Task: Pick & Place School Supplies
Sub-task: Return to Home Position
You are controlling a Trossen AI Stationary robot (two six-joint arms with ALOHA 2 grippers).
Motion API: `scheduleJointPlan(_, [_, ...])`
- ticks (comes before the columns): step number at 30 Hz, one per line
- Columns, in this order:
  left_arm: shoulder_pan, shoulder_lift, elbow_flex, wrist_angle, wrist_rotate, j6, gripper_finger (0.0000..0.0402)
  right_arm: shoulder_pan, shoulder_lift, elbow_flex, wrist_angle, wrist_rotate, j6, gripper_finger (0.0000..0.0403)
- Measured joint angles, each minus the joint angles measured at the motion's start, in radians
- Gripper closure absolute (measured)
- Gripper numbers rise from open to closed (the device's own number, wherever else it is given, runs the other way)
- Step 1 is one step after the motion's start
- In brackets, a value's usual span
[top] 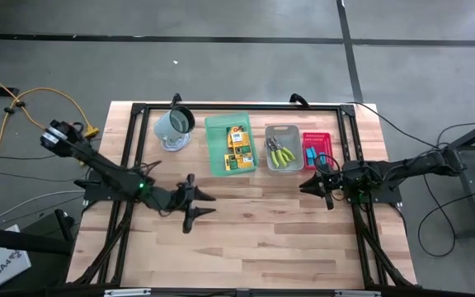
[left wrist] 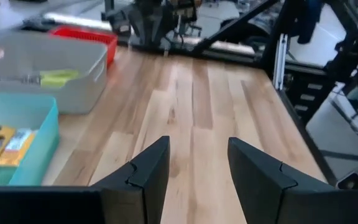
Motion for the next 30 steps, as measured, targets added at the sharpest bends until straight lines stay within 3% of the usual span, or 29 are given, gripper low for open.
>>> scheduleJointPlan(10, [0.156, -0.006, -0.131, 0.208, 0.297, 0.078, 0.0243, 0.0, 0.0, 0.0, 0.002, 0.0, 0.0, 0.0337])
scheduleJointPlan(18, [0.187, -0.045, -0.345, 0.475, 0.326, 0.143, 0.0243, 0.0, 0.0, 0.0, 0.003, 0.0, 0.0, 0.0337])
scheduleJointPlan(23, [0.195, -0.192, -0.436, 0.452, 0.326, 0.131, 0.0243, 0.0, 0.0, 0.0, 0.003, 0.0, 0.0, 0.0337])
scheduleJointPlan(30, [0.195, -0.417, -0.454, 0.205, 0.326, 0.177, 0.0243, 0.0, 0.0, 0.0, 0.005, 0.001, 0.0, 0.0337])
